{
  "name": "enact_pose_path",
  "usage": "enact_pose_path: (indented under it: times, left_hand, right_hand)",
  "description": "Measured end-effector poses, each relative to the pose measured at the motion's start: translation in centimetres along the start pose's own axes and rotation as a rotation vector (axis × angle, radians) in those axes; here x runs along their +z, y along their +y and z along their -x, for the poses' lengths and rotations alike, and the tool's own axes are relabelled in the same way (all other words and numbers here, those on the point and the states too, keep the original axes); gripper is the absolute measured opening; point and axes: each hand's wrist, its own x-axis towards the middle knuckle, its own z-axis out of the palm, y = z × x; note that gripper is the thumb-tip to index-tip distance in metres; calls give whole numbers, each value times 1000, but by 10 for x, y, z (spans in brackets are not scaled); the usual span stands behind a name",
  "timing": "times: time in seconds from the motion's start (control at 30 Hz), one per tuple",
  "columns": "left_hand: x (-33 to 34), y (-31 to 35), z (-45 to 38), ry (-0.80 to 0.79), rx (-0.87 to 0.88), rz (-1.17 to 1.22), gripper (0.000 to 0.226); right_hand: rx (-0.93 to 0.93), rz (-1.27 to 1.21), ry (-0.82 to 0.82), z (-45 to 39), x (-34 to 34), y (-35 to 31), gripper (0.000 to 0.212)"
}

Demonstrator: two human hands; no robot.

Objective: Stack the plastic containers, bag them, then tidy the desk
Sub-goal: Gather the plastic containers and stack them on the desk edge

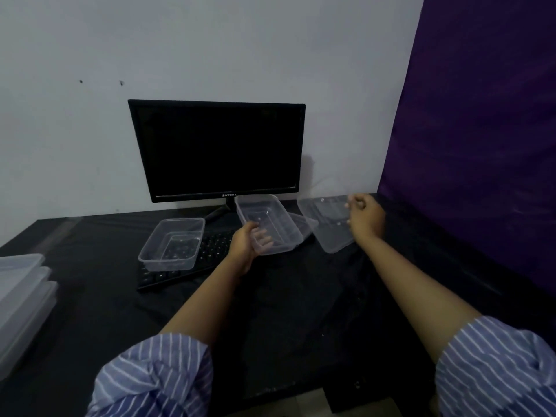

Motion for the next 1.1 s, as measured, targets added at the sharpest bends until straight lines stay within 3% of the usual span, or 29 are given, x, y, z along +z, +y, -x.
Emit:
enact_pose_path:
  times: [0.2,0.37,0.5,0.63,0.87,1.1]
  left_hand:
    - [-10,11,11,11,10,-55,49]
    - [-15,11,23,-35,143,-143,68]
    - [-19,12,25,-76,195,-191,74]
    - [-25,14,25,-89,248,-285,66]
    - [-28,18,27,-162,256,-301,54]
    - [-36,17,21,-157,226,-253,68]
  right_hand:
    - [155,-283,-124,25,41,-23,23]
    - [360,-459,-223,57,80,-24,24]
    - [445,-479,-239,72,95,-23,25]
    - [495,-475,-238,81,106,-22,23]
    - [447,-473,-240,89,115,-19,27]
    - [369,-422,-223,98,120,-19,25]
